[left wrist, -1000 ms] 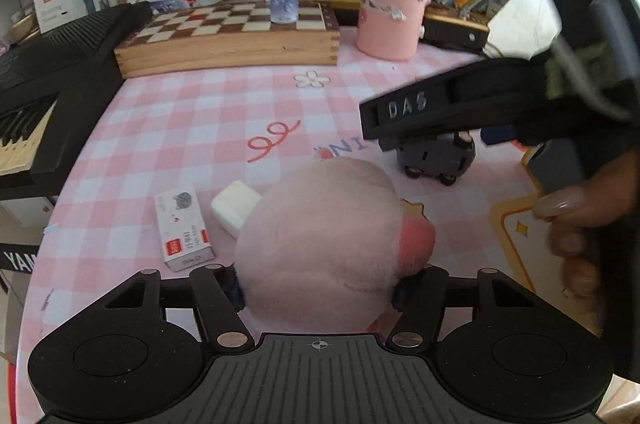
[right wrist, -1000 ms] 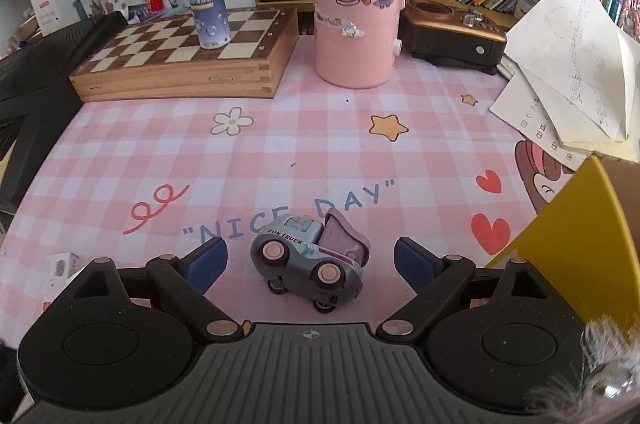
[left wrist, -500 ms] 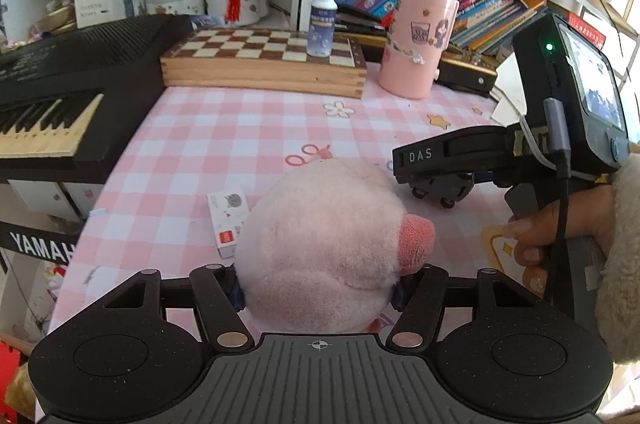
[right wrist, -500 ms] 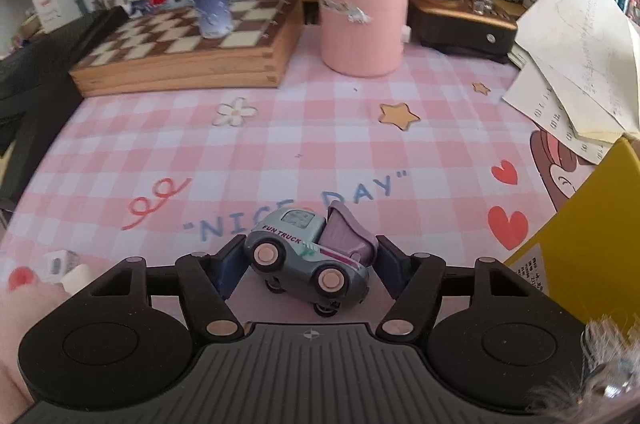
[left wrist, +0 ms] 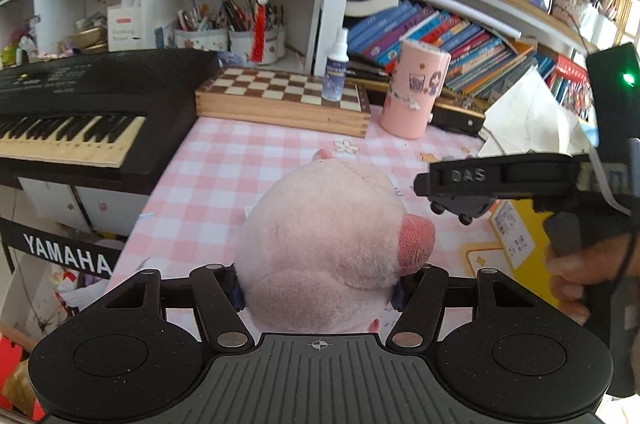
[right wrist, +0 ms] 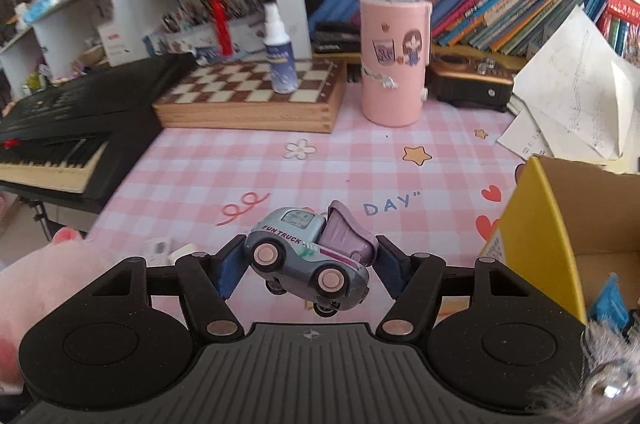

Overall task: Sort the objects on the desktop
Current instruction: 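Grasp the pink plush pig with the left tool while the right tool grasps the grey toy car, then lift the plush pig and toy car off the table toward the box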

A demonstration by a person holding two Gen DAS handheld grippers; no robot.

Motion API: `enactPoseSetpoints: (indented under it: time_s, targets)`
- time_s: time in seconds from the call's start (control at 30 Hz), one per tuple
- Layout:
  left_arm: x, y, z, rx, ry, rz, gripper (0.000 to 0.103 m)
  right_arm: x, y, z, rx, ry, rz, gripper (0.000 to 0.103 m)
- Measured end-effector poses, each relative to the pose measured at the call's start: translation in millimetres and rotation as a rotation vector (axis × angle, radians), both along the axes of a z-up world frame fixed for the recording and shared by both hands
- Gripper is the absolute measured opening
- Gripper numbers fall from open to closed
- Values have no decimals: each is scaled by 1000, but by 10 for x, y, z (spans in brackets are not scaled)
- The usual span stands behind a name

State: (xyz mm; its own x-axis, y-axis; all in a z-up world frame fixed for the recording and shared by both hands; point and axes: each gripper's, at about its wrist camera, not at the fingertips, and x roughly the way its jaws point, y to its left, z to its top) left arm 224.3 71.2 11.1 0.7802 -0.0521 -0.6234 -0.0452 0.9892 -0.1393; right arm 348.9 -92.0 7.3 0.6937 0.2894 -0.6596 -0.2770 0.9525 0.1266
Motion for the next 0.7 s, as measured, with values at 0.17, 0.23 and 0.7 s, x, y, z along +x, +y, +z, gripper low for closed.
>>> enactPoseSetpoints:
  time_s: [0.17, 0.23, 0.7]
  targets:
    - [-303, 80, 128, -26, -42, 15, 61, -410, -24, 162, 7, -48, 36, 64]
    - [-428, 100, 164, -29, -55, 17, 62, -583, -20, 211, 6, -66, 53, 64]
    - [-1379, 244, 191, -37, -68, 60, 62, -1749, 45, 187, 16, -34, 111, 64]
